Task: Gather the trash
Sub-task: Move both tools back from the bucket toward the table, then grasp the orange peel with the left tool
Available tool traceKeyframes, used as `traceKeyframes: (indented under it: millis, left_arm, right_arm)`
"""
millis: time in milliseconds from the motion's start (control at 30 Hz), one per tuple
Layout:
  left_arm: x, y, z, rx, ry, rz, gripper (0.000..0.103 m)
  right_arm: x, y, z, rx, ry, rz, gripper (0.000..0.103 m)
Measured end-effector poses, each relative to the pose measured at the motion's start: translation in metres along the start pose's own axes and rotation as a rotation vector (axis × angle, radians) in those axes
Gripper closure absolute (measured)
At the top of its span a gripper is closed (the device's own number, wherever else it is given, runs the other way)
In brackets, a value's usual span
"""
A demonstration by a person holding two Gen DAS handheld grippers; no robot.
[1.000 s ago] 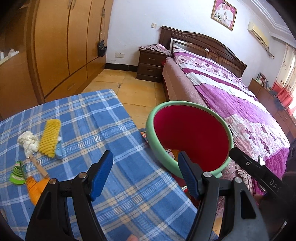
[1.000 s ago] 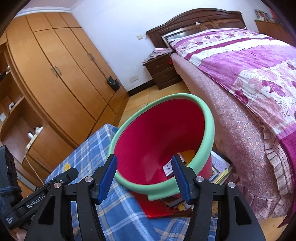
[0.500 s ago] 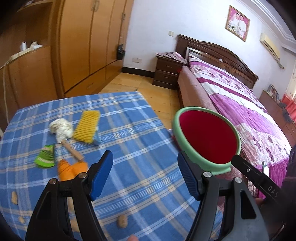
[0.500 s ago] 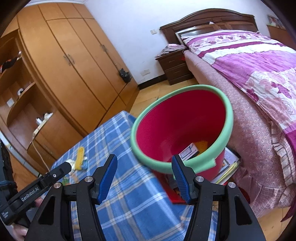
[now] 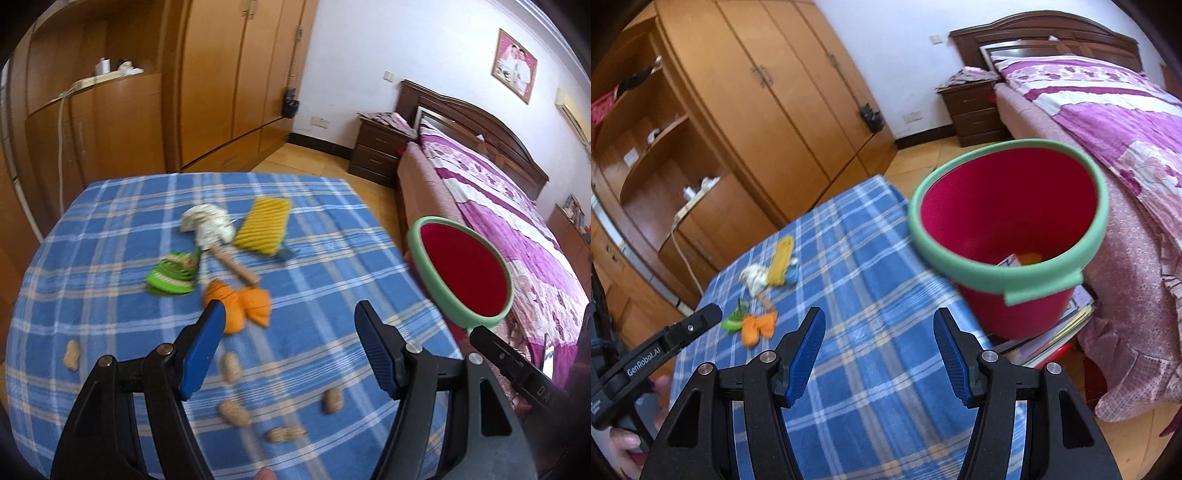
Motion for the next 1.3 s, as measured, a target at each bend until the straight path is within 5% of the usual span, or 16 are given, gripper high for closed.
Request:
traceKeyframes:
  millis: [367,1100,1200,1300]
  left_arm:
    - [0.016,-0.016,0.046,-0.059,0.059,0.036,0.031]
    - [0.0,-0.097,0.055,-0.084,0.068,0.147,0.031]
    - [-0.001,-0.098,0.054,-0.086,0.064,0.139,0.034]
    - [-0.001,-0.098,0.05,-0.056,0.048,0.129,0.052]
  right_arm:
    - [0.013,-0.022,0.024,-0.009,0.057,0.073,0.041]
    - [0.014,-0.04,0.016,0.041,0.037,0.12,0.041]
    - [0.014,-0.043,0.015,0.044,0.036,0.125,0.041]
    - [0.013,-0.044,0.014,0.045,0.034,0.13,0.041]
Point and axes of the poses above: each gripper's, at about its wrist camera, not at the fingertips, and y roughly against the way its jaws point, z to its left, x to its underside, the point moved 6 cm from there along -y, roughly the way its jaws point, and after that the axes turned 9 degrees about z, right-handed, at the moved point
